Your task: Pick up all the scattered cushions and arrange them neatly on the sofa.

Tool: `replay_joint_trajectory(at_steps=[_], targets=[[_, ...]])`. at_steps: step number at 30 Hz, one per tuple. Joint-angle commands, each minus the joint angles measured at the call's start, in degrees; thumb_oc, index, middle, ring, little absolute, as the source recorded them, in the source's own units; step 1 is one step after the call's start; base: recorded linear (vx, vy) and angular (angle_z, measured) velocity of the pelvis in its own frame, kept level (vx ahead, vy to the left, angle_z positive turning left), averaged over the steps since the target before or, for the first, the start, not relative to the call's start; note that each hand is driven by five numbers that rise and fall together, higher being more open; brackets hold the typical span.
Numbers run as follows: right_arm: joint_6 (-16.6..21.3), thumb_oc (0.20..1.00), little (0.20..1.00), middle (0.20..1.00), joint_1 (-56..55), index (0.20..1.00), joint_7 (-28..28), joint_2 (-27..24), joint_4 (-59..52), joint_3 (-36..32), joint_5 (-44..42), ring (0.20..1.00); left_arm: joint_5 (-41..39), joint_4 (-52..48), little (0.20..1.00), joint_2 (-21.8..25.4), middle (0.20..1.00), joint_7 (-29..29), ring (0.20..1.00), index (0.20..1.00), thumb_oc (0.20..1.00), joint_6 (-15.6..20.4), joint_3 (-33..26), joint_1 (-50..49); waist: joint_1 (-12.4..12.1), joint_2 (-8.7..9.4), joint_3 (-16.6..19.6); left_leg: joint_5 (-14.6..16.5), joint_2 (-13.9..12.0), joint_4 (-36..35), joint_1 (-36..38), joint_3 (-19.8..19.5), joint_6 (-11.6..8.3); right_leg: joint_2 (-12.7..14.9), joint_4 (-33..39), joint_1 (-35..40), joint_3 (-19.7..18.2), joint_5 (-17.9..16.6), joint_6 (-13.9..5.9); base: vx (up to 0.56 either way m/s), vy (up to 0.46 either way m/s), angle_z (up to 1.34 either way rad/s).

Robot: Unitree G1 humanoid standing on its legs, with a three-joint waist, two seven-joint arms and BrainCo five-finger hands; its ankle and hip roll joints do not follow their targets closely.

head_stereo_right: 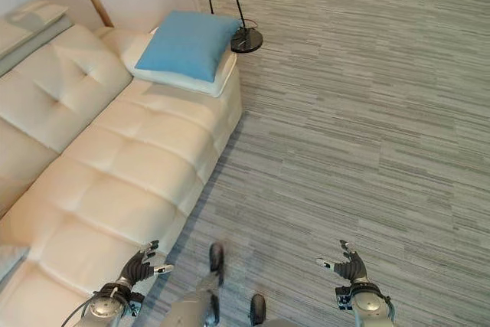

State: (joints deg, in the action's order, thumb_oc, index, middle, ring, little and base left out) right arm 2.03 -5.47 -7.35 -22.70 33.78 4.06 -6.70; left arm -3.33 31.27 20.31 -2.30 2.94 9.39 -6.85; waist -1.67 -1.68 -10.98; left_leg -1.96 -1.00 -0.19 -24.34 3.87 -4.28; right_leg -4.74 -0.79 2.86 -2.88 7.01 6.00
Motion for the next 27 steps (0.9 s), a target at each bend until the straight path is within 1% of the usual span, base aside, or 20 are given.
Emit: replay_joint_trajectory(at_steps=[1, 3, 4, 5, 6, 7, 9, 10, 11, 13, 15, 17, 19, 20, 21, 22, 23, 24, 25, 27], targets=[[1.5, 1.000, 1.000, 1.000, -0.8, 1.000, 0.4, -0.9, -5.9, -1.0, 0.8, 1.000, 1.0, -4.3, 1.000, 3.2, 1.000, -0.3, 1.000, 1.000, 1.000, 1.4, -1.7, -2.1, -2.1, 3.39, 3.0, -7.7, 0.7, 4.4, -1.2, 1.3, 2.17, 5.4, -3.3, 8.6, -4.9, 3.4, -10.24, 0.63, 0.204, -1.00], [1.6, 1.000, 1.000, 1.000, -0.5, 1.000, 0.9, -0.7, -5.7, -0.6, 1.5, 1.000, 0.8, -3.7, 1.000, 3.1, 1.000, -0.6, 1.000, 1.000, 1.000, 1.4, -2.0, -2.4, -2.6, 4.59, 3.8, -7.0, 1.6, 7.0, -0.8, 2.3, 3.25, 8.4, -9.4, 6.6, -4.8, -3.2, -13.16, 0.59, 0.219, -1.11], [1.8, 1.000, 1.000, 1.000, 0.4, 1.000, 1.1, -0.3, -6.2, 0.0, 1.6, 1.000, 0.1, -3.7, 1.000, 3.7, 1.000, -0.6, 1.000, 1.000, 1.000, 1.3, -2.4, -2.2, -2.5, 5.10, 3.7, -4.7, 1.2, 8.0, 1.7, 4.6, 4.09, 10.4, -17.3, 3.1, -3.9, -10.5, -15.67, 0.57, 0.220, -0.98], [2.0, 1.000, 1.000, 1.000, 1.1, 1.000, 1.0, 0.1, -6.2, 0.2, 1.3, 1.000, 0.0, -3.6, 1.000, 3.9, 1.000, -0.8, 1.000, 1.000, 1.000, 1.3, -2.3, -1.7, -2.2, 4.85, 3.3, -3.7, 0.6, 7.7, 3.7, 5.5, 4.45, 10.7, -21.9, 0.0, -2.8, -12.8, -15.72, 0.50, 0.209, -0.73], [2.1, 1.000, 1.000, 1.000, 1.7, 1.000, 0.9, 0.5, -6.4, 0.4, 1.1, 1.000, 0.0, -3.3, 1.000, 4.3, 1.000, -1.1, 1.000, 1.000, 1.000, 1.4, -2.3, -0.9, -1.7, 4.39, 2.7, -2.3, -0.2, 6.7, 6.6, 6.2, 4.80, 11.2, -25.3, -4.0, -0.6, -12.9, -15.50, 0.49, 0.205, -0.96], [2.4, 1.000, 1.000, 1.000, 2.7, 1.000, 0.8, 0.8, -6.8, 0.9, 0.6, 1.000, -0.3, -3.8, 1.000, 4.9, 1.000, -1.6, 1.000, 1.000, 1.000, 1.8, -2.5, 0.1, -0.6, 3.78, 1.6, 0.9, -0.7, 6.1, 11.3, 7.1, 5.06, 13.3, -24.0, -8.7, 6.2, -9.6, -13.97, 0.50, 0.166, -0.89], [2.6, 1.000, 1.000, 1.000, 3.7, 1.000, 0.7, 0.5, -6.8, 0.8, 0.2, 1.000, -0.6, -4.1, 1.000, 5.1, 1.000, -1.8, 1.000, 1.000, 1.000, 1.9, -2.8, 0.4, 0.3, 3.15, 0.9, 3.2, -1.2, 5.3, 15.1, 7.4, 4.80, 13.5, -20.6, -12.4, 11.5, -5.8, -13.06, 0.46, 0.060, -0.36], [2.5, 1.000, 1.000, 1.000, 3.9, 1.000, 0.5, 0.5, -6.9, 0.8, 0.1, 1.000, -0.7, -3.9, 1.000, 5.0, 1.000, -1.9, 1.000, 1.000, 1.000, 1.9, -2.8, 0.7, 0.7, 3.12, 0.6, 4.3, -1.3, 5.3, 16.7, 7.8, 4.55, 13.9, -17.3, -13.8, 13.5, -5.0, -13.07, 0.49, -0.093, 0.11], [2.5, 1.000, 1.000, 1.000, 4.6, 1.000, 0.1, 0.2, -6.7, 0.8, -0.1, 1.000, -0.7, -3.0, 1.000, 4.8, 1.000, -2.2, 1.000, 1.000, 1.000, 1.9, -3.0, 1.2, 1.2, 3.55, -0.3, 6.1, -1.2, 5.6, 19.0, 8.2, 4.24, 14.5, -10.7, -15.4, 15.4, -6.9, -13.80, 0.47, -0.166, 0.35], [2.2, 1.000, 1.000, 1.000, 5.4, 1.000, -0.2, -0.3, -7.0, 1.2, 0.3, 1.000, -0.3, -2.5, 1.000, 4.4, 1.000, -2.7, 1.000, 1.000, 1.000, 2.2, -3.4, 2.0, 1.9, 3.69, -1.2, 8.1, -1.3, 5.2, 22.0, 7.6, 2.78, 15.4, -2.2, -19.3, 15.1, -10.7, -15.64, 0.45, -0.231, 0.45], [2.2, 1.000, 1.000, 1.000, 5.3, 1.000, -0.1, -0.5, -7.4, 1.5, 0.8, 1.000, -0.3, -2.6, 1.000, 4.4, 1.000, -3.1, 1.000, 1.000, 1.000, 2.6, -3.7, 2.1, 2.2, 3.38, -1.4, 9.4, -2.0, 5.1, 23.6, 7.3, 2.26, 16.0, -0.3, -20.7, 14.8, -11.7, -16.30, 0.29, -0.190, 0.58], [2.1, 1.000, 1.000, 1.000, 5.0, 1.000, 0.2, -0.8, -7.9, 1.8, 1.7, 1.000, 0.0, -2.3, 1.000, 4.1, 1.000, -3.4, 1.000, 1.000, 1.000, 2.7, -3.6, 2.1, 3.2, 3.60, -1.3, 11.8, -2.4, 5.1, 27.2, 5.7, 1.39, 16.6, -0.9, -22.4, 10.2, -13.5, -16.98, 0.43, -0.305, 0.59], [2.1, 1.000, 1.000, 1.000, 4.8, 1.000, 0.6, -0.8, -7.8, 2.0, 1.7, 1.000, 0.0, -2.2, 1.000, 4.0, 1.000, -3.2, 1.000, 1.000, 1.000, 2.8, -3.6, 1.7, 3.4, 3.92, -0.9, 12.8, -2.7, 5.3, 28.7, 5.5, 0.99, 16.7, -1.5, -22.1, 9.1, -14.5, -16.95, 0.41, -0.330, 0.67], [2.0, 1.000, 1.000, 1.000, 5.1, 1.000, 1.0, -1.5, -7.2, 2.5, 2.1, 1.000, -0.4, -1.9, 1.000, 3.6, 1.000, -3.1, 1.000, 1.000, 1.000, 2.9, -3.7, 1.1, 3.6, 3.23, -0.2, 11.4, -4.8, 7.2, 29.8, 5.2, 0.16, 16.4, -4.1, -22.3, 9.5, -14.8, -16.03, 0.41, -0.367, 0.68], [2.0, 1.000, 1.000, 1.000, 5.1, 1.000, 1.0, -1.6, -7.1, 2.5, 2.1, 1.000, -0.4, -1.9, 1.000, 3.6, 1.000, -3.1, 1.000, 1.000, 1.000, 2.9, -3.7, 1.1, 3.7, 3.14, -0.2, 11.4, -4.9, 7.3, 29.8, 5.1, 0.10, 16.3, -4.2, -22.3, 9.7, -14.7, -15.99, 0.39, -0.412, 0.60], [2.2, 1.000, 1.000, 1.000, 5.3, 1.000, 1.1, -2.1, -7.1, 3.1, 2.4, 1.000, -0.8, -2.0, 1.000, 3.2, 1.000, -3.2, 1.000, 1.000, 1.000, 2.9, -3.4, 0.6, 3.7, 2.48, 0.0, 8.8, -6.6, 9.7, 29.7, 4.7, -0.55, 15.2, -6.1, -21.6, 9.5, -13.9, -15.04, 0.31, -0.438, 0.33], [2.2, 1.000, 1.000, 1.000, 5.2, 1.000, 1.2, -3.3, -7.9, 3.2, 3.1, 1.000, -1.2, -2.1, 1.000, 2.6, 1.000, -2.9, 1.000, 1.000, 1.000, 2.8, -3.3, 0.0, 3.3, 1.71, -0.1, 3.9, -9.2, 18.6, 26.8, 4.0, -0.89, 14.2, -7.8, -20.1, 9.9, -11.7, -13.27, 0.30, -0.439, 0.12], [2.2, 1.000, 1.000, 1.000, 5.2, 1.000, 1.2, -3.3, -7.9, 3.2, 3.1, 1.000, -1.2, -2.1, 1.000, 2.6, 1.000, -2.9, 1.000, 1.000, 1.000, 2.7, -3.3, 0.0, 3.5, 1.75, 0.1, 3.8, -9.1, 18.7, 26.4, 3.8, -0.92, 14.3, -7.7, -20.2, 10.0, -11.8, -13.21, 0.33, -0.558, -0.45], [2.2, 1.000, 1.000, 1.000, 4.9, 1.000, 0.7, -3.9, -7.8, 2.7, 2.1, 1.000, -2.0, -1.4, 1.000, 1.6, 1.000, -2.9, 1.000, 1.000, 1.000, 2.4, -2.6, 0.5, 3.3, 1.72, -0.1, -0.9, -11.2, 25.5, 21.7, 4.3, -0.39, 13.0, -7.9, -17.4, 11.0, -8.9, -10.67, 0.15, -0.275, -0.58], [1.8, 1.000, 1.000, 1.000, 4.7, 1.000, 0.2, -4.4, -7.6, 2.0, 1.8, 1.000, -2.4, -0.8, 1.000, 1.3, 1.000, -2.6, 1.000, 1.000, 1.000, 2.3, -1.8, 1.4, 2.7, 2.29, -0.1, 0.3, -10.0, 26.5, 18.5, 4.4, 0.51, 12.4, -7.6, -14.9, 11.2, -7.3, -9.69, 0.25, -0.330, -0.53]])
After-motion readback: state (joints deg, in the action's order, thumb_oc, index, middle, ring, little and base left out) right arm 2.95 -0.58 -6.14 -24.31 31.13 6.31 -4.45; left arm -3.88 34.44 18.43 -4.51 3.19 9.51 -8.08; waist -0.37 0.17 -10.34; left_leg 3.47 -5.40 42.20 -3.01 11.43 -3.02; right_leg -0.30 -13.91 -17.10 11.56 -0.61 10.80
